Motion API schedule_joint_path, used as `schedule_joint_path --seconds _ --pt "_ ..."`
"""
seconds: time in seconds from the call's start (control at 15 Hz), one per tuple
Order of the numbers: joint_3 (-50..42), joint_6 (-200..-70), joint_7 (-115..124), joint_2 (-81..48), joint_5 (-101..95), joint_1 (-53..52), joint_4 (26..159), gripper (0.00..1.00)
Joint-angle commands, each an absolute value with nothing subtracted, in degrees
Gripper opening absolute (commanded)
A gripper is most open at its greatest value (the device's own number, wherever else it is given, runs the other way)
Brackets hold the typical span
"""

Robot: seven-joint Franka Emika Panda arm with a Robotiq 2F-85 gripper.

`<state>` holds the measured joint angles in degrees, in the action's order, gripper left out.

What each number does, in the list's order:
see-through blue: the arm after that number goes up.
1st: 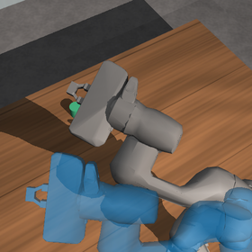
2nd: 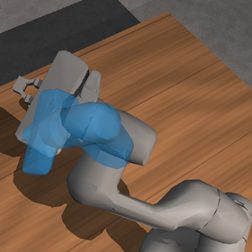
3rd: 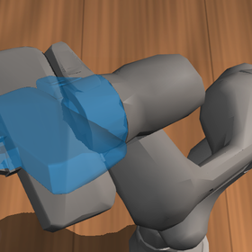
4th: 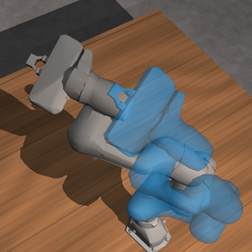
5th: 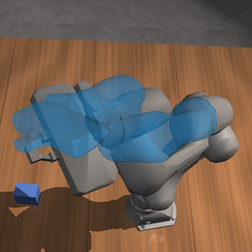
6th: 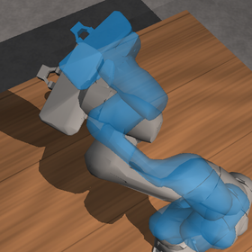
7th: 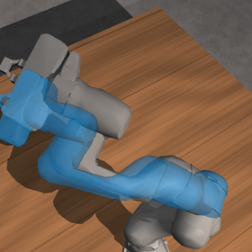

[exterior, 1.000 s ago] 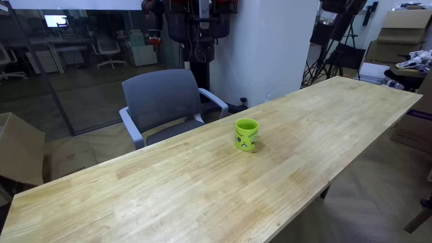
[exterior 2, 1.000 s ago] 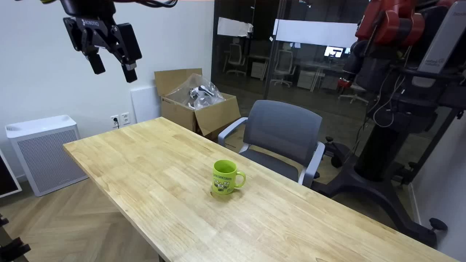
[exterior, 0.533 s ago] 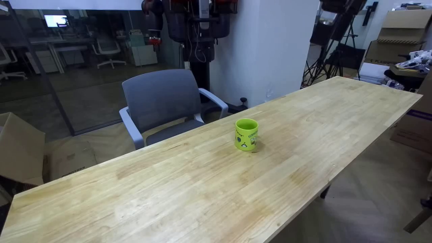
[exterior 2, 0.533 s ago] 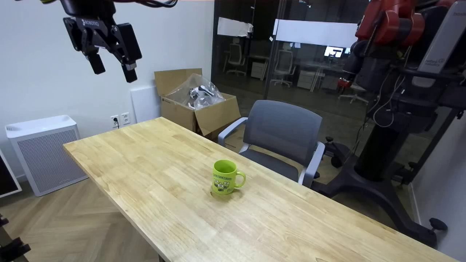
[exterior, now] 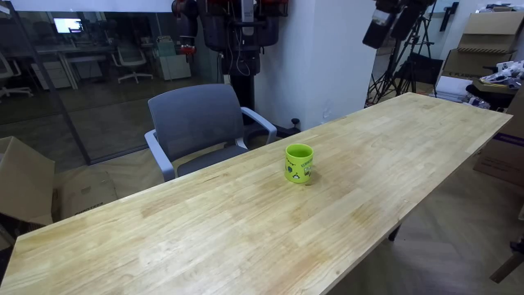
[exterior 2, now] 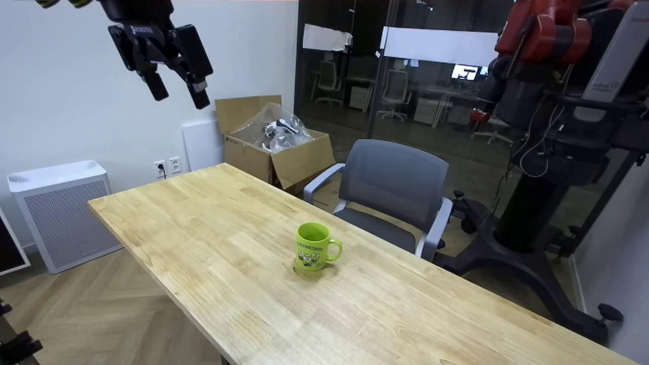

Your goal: Move the yellow mug forward

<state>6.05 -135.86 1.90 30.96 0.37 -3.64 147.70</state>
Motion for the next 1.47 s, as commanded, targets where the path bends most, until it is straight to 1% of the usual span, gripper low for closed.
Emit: schedule_joint_path --seconds 0.0,0.2,0.47,0.6,0.67,1.0,1.2,1.4 --pt "6.24 -141.58 7.88 26.55 -4.18 1.96 146.76 1.0" --pt "2.88 -140.77 6.79 19.65 -3.82 4.91 143.86 1.0" --pt "-1.83 -139.08 1.8 10.2 -1.36 5.09 138.62 1.0" --pt "-2.26 -139.6 1.36 6.75 -2.63 5.2 135.98 1.0" --pt "-2.41 -140.7 1.65 10.85 -2.45 5.06 140.49 1.0" --pt "-2.88 -141.87 1.99 5.47 -2.29 5.27 136.54 1.0" --pt "-4.1 -141.87 -1.59 0.46 -0.4 5.39 132.48 1.0" --pt "-5.05 -138.33 -11.8 -7.31 4.88 5.59 124.74 1.0"
